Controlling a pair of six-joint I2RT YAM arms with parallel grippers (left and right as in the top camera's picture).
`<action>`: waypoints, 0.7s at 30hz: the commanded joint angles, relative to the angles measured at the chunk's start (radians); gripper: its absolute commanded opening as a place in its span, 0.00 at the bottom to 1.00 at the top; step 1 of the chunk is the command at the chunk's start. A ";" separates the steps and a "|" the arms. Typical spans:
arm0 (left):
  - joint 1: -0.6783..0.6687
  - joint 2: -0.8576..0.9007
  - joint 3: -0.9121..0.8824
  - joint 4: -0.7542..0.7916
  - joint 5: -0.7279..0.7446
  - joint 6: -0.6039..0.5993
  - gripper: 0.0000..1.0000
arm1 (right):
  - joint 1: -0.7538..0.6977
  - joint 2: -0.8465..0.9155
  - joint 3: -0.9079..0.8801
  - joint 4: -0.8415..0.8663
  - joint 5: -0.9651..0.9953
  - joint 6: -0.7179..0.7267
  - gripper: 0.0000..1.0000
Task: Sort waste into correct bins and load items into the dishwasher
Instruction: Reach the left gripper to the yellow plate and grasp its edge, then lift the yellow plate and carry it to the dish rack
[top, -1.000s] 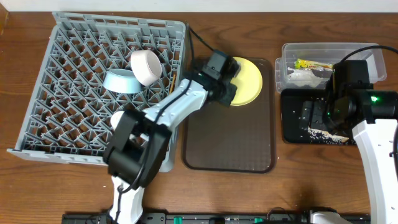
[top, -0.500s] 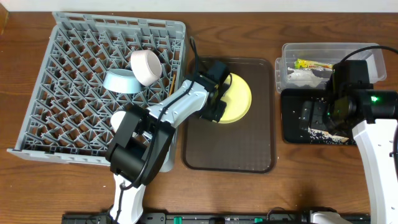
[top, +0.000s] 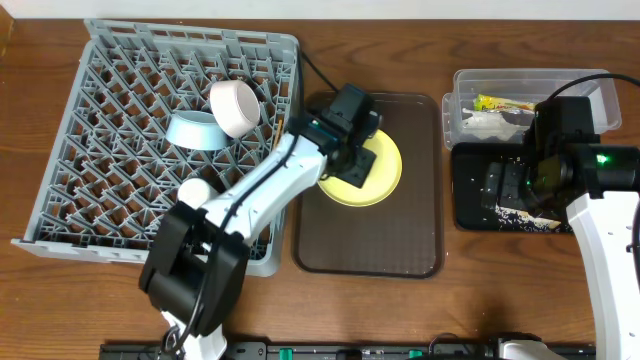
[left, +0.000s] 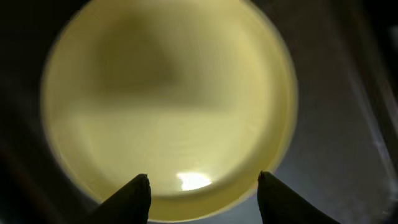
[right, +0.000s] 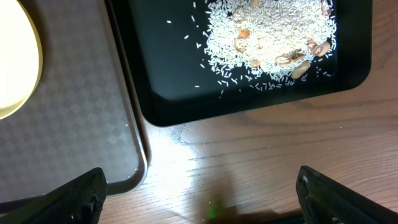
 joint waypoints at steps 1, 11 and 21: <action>-0.081 0.034 0.000 0.007 0.039 0.011 0.59 | -0.004 -0.006 0.014 0.000 0.011 -0.010 0.95; -0.201 0.171 0.000 0.104 -0.157 0.015 0.64 | -0.004 -0.006 0.014 -0.002 0.010 -0.010 0.95; -0.201 0.210 0.000 0.106 -0.164 0.015 0.15 | -0.004 -0.006 0.014 -0.005 0.011 -0.010 0.95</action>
